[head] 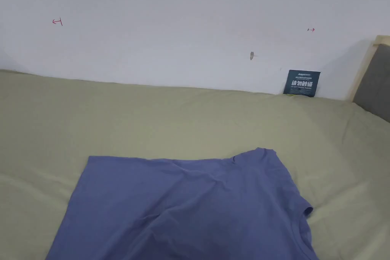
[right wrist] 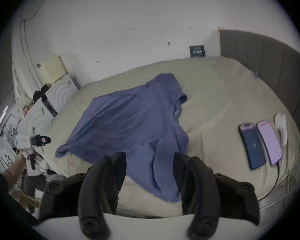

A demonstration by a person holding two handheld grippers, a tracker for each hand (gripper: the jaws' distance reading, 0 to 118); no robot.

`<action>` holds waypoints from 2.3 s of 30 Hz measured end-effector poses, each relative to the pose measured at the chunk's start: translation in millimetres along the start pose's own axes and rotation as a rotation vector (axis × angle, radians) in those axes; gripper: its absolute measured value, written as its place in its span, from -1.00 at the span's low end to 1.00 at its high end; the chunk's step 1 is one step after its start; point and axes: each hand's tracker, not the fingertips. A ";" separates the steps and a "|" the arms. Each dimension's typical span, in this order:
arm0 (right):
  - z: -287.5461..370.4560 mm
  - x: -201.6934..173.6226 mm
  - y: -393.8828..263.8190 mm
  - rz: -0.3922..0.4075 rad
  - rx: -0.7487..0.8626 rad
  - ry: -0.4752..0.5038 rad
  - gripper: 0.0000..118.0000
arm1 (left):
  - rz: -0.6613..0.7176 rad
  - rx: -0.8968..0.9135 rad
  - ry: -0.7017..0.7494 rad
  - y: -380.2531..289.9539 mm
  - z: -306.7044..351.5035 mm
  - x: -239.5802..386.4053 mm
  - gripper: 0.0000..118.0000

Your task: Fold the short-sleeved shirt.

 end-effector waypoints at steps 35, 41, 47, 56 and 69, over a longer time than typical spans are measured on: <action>12.8 -76.4 -26.1 -0.024 0.183 -0.268 -0.98 | 0.163 -0.123 0.323 -39.6 -74.1 22.9 0.99; 3.0 -46.8 -20.7 -0.005 0.099 -0.305 -0.95 | 0.129 -0.226 0.371 -40.2 -92.6 23.4 0.87; -43.1 -14.8 -32.9 0.038 -0.131 -0.273 0.03 | 0.090 -0.168 0.267 -34.6 -75.1 26.1 -0.78; -86.6 -11.6 -51.8 0.041 -0.359 -0.262 0.03 | 0.028 -0.149 0.291 -38.7 -69.0 38.1 -0.78; -45.5 -32.0 -33.3 0.049 -0.228 -0.226 -0.91 | -0.013 -0.109 0.253 -32.1 -48.7 37.4 -0.78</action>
